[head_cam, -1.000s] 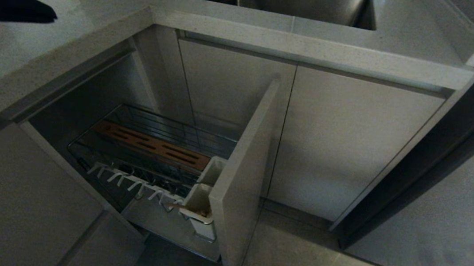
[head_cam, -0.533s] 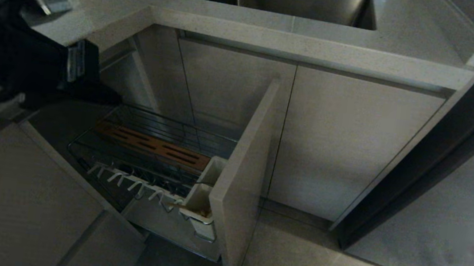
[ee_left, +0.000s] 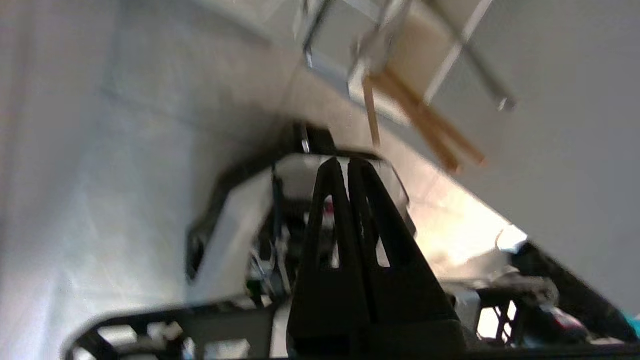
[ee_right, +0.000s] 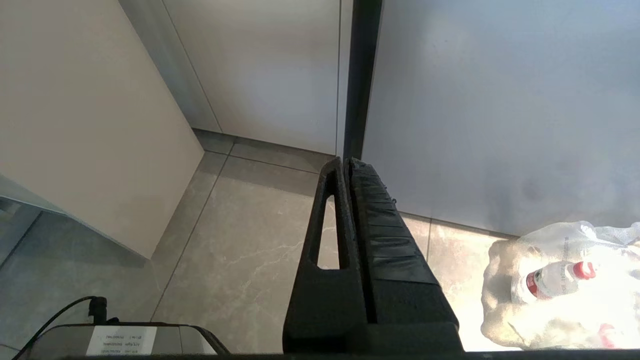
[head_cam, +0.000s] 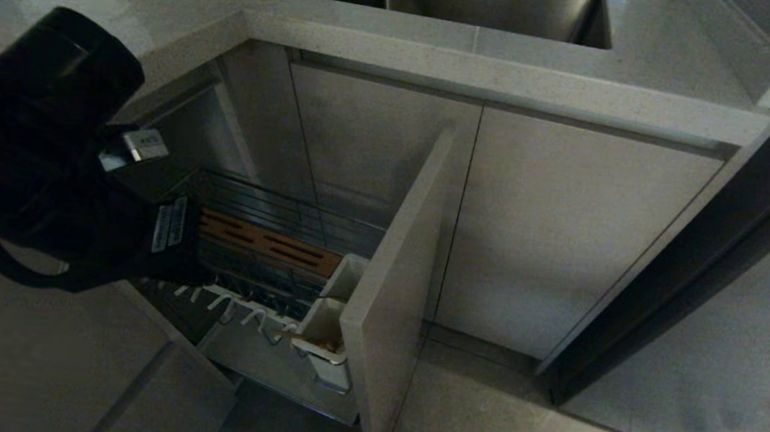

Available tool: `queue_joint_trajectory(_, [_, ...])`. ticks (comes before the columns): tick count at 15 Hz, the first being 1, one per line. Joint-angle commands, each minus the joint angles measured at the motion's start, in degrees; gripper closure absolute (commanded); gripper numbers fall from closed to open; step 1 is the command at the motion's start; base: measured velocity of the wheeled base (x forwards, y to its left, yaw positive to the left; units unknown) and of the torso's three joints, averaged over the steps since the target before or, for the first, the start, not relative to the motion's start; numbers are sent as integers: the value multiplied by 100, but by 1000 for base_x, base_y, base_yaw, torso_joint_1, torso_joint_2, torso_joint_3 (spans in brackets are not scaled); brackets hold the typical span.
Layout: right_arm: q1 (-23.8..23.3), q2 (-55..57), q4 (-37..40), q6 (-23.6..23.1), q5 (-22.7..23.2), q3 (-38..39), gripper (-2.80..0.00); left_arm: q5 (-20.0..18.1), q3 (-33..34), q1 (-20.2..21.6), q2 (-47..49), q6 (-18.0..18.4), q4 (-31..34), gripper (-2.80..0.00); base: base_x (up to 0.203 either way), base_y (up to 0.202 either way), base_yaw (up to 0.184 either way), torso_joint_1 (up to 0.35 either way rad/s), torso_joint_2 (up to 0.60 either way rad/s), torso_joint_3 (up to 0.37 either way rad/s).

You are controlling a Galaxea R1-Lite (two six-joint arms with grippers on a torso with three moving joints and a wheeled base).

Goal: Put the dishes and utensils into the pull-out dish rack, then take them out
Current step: Take the chopsticks out of the cupboard

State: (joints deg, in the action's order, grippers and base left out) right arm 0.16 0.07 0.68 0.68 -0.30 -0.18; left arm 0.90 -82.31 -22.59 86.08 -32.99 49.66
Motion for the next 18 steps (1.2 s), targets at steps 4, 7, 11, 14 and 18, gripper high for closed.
queue_joint_trajectory(4, [2, 1, 2, -4, -4, 1, 0, 212, 375, -681, 304, -960, -261, -280, 0, 0, 0, 0, 0, 0])
queue_joint_trajectory(7, [2, 1, 2, -4, 1, 1, 0, 226, 404, -685, 448, -1146, -405, -280, 0, 0, 0, 0, 0, 0])
queue_joint_trajectory(11, [2, 1, 2, 2, 4, 1, 0, 218, 538, -633, 728, -1156, -540, -280, 0, 0, 0, 0, 0, 0])
queue_joint_trajectory(14, [2, 1, 2, -6, 4, 1, 0, 217, 558, -641, 1008, -1209, -611, -280, 0, 0, 0, 0, 0, 0])
queue_joint_trajectory(18, [2, 1, 2, 2, -4, 1, 0, 200, 558, -641, 1386, -1227, -874, -280, 0, 0, 0, 0, 0, 0])
